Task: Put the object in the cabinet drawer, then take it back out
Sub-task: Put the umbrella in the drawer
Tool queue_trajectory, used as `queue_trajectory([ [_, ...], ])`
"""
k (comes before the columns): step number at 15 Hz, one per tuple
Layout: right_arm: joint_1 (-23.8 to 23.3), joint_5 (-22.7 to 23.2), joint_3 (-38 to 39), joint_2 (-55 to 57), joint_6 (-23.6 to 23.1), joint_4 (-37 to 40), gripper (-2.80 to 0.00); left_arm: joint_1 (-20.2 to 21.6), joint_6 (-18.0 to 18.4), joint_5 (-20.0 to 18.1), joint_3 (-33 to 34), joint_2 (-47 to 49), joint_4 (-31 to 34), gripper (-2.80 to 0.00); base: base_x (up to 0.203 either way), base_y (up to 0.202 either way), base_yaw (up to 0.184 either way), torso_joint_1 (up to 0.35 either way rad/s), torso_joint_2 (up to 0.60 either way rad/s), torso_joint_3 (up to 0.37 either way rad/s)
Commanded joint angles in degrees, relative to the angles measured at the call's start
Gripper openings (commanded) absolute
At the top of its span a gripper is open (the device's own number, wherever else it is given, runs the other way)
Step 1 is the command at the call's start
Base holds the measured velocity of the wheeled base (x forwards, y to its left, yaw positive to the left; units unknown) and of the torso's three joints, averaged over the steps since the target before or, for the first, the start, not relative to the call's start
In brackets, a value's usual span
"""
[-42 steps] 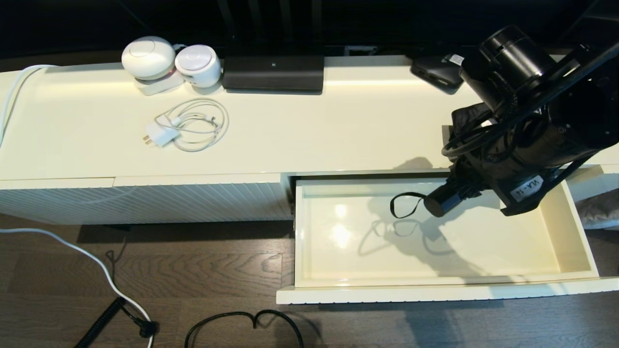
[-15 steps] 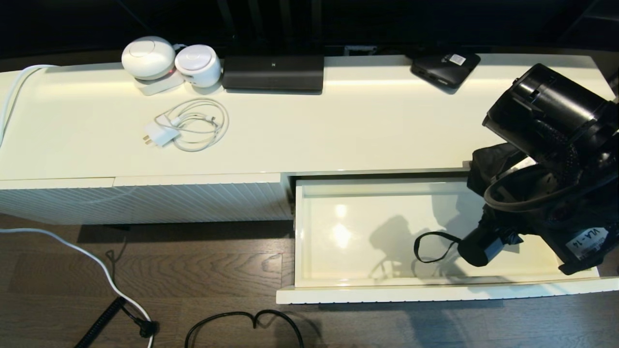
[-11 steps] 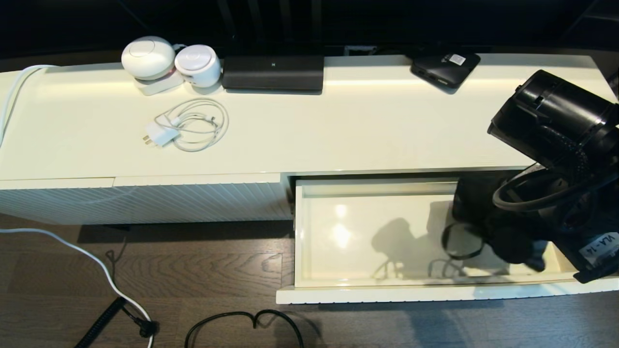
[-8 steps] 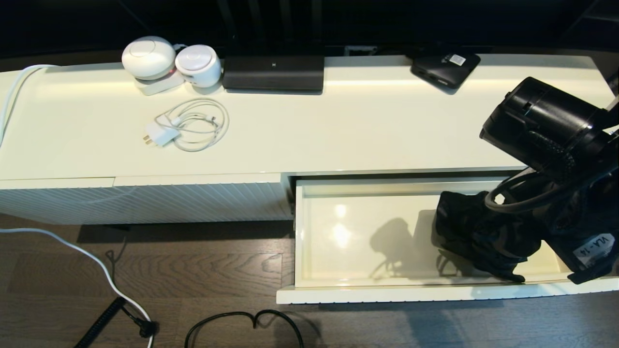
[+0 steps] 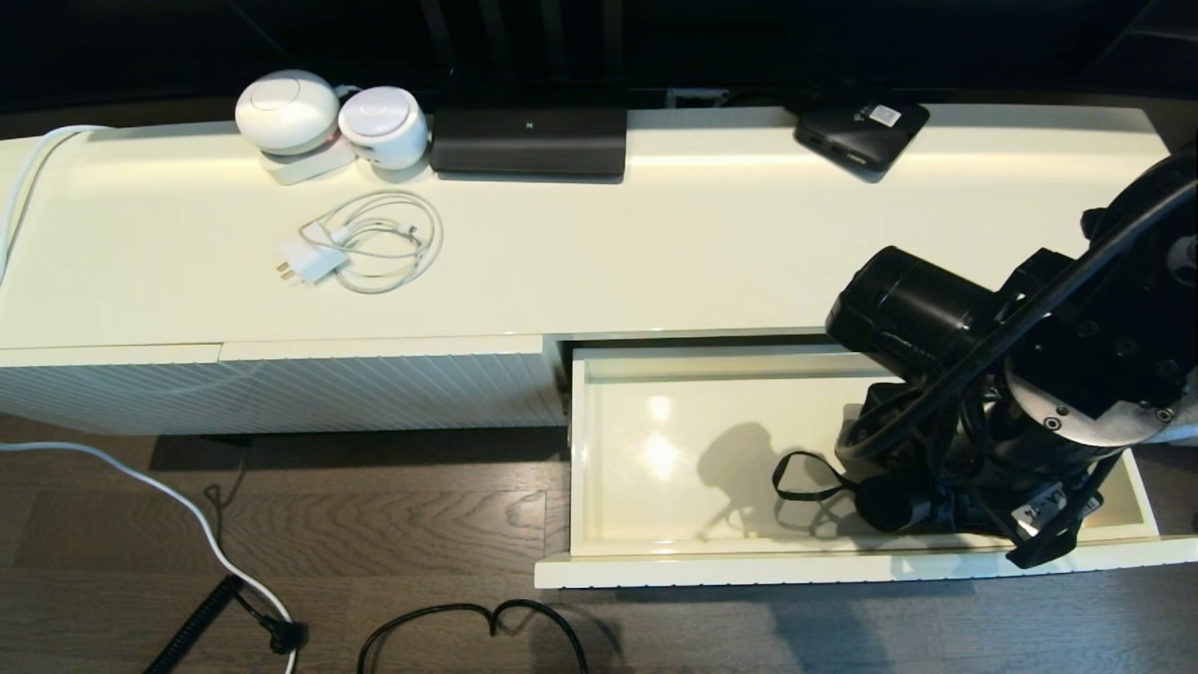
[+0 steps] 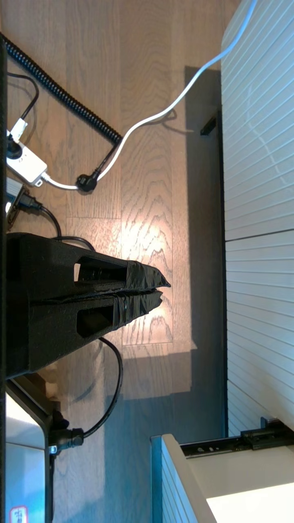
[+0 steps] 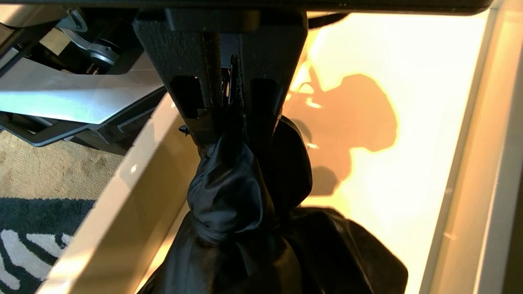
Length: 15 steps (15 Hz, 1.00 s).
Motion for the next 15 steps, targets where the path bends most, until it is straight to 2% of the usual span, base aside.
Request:
queue_trajectory([
  [1,0.04,-0.21,-0.19,2.13,-0.44,-1.09,-2.8,0.01,0.0,0.01,0.03,-0.06,-0.02,-2.8,0.0,0.0,0.0,0.0,0.0,0.0],
  [3,0.04,-0.29,-0.82,1.95,-2.09,-2.35,-2.8,0.01,-0.06,0.01,0.1,-0.15,-0.02,-2.8,0.0,0.0,0.0,0.0,0.0,0.0],
  [4,0.04,-0.38,-1.23,1.89,-2.62,-2.43,0.0,0.01,-0.06,0.01,0.08,-0.15,-0.02,-2.8,0.0,0.0,0.0,0.0,0.0,0.0],
  [6,0.04,-0.38,-2.26,0.5,-3.21,-2.39,0.0,0.01,-0.06,0.01,0.01,-0.15,-0.02,-2.8,0.0,0.0,0.0,0.0,0.0,0.0],
  [8,0.04,-0.39,-2.8,-0.86,-6.76,-2.6,0.0,0.01,-0.06,0.01,0.09,-0.15,-0.02,-2.8,0.0,0.0,0.0,0.0,0.0,0.0],
  [11,0.09,-0.54,-3.8,-3.44,-9.45,-3.53,0.0,0.01,0.03,0.01,0.07,-0.15,-0.02,-2.8,0.0,0.0,0.0,0.0,0.0,0.0],
  [13,0.13,-0.47,-4.72,-5.65,-13.35,-3.58,0.0,0.01,-0.02,0.01,0.08,-0.15,-0.02,-2.8,0.0,0.0,0.0,0.0,0.0,0.0],
  [15,0.44,-0.45,-6.12,-8.71,-19.52,-3.77,0.0,0.01,-0.06,0.01,0.01,-0.15,-0.02,-2.8,0.0,0.0,0.0,0.0,0.0,0.0],
])
